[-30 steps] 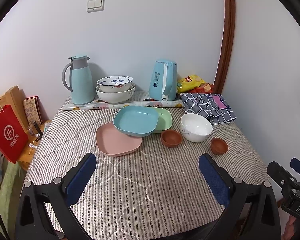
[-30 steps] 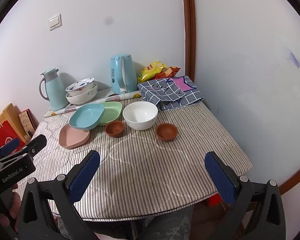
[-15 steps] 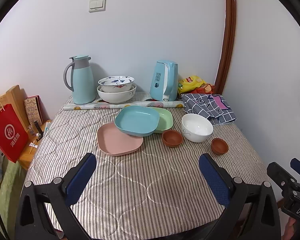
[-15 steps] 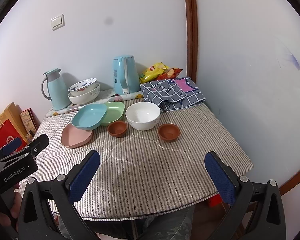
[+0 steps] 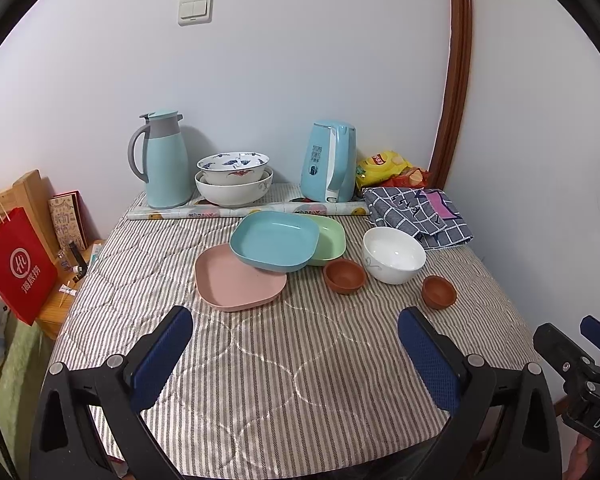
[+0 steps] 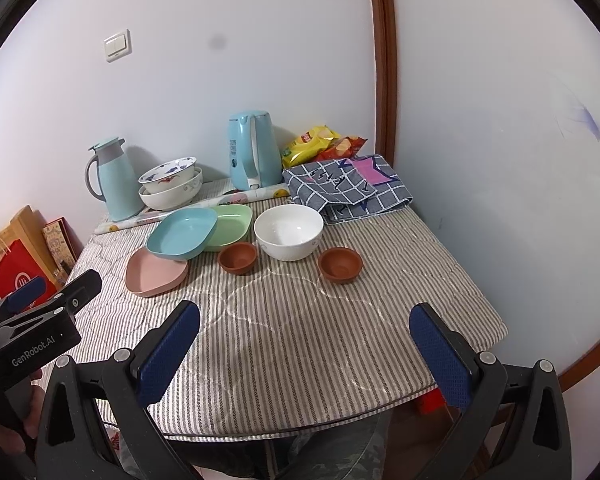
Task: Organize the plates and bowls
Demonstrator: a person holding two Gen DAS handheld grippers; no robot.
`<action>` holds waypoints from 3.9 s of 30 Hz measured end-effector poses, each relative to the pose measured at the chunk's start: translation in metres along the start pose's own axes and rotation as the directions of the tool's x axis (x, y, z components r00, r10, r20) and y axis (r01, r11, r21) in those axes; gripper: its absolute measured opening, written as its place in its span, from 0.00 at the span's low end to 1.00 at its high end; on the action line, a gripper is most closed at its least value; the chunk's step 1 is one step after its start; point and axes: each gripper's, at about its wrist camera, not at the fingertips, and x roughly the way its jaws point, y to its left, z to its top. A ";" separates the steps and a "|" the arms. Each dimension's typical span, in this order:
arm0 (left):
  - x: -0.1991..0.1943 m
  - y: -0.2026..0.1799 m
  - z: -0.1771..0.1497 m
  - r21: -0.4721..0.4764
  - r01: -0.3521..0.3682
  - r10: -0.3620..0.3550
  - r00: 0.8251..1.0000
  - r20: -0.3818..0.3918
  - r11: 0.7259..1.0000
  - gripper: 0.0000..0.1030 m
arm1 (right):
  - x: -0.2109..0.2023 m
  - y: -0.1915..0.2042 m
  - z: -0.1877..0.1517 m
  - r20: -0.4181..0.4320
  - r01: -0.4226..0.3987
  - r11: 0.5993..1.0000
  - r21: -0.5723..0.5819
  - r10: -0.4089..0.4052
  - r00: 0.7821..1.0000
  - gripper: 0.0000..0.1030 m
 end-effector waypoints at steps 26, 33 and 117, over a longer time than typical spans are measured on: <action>-0.001 -0.004 0.001 0.017 0.001 -0.001 1.000 -0.003 1.000 1.00 | -0.002 -0.004 0.004 0.003 0.002 1.000 0.010 -0.002 1.000 1.00; 0.008 -0.006 0.004 0.028 0.008 -0.008 1.000 -0.017 1.000 1.00 | 0.001 -0.003 0.006 0.001 0.001 1.000 0.011 -0.001 1.000 1.00; 0.245 0.121 0.084 -0.138 0.022 -0.055 0.968 -0.245 0.990 0.60 | 0.253 0.116 0.074 -0.270 -0.126 0.992 -0.001 0.121 0.955 0.65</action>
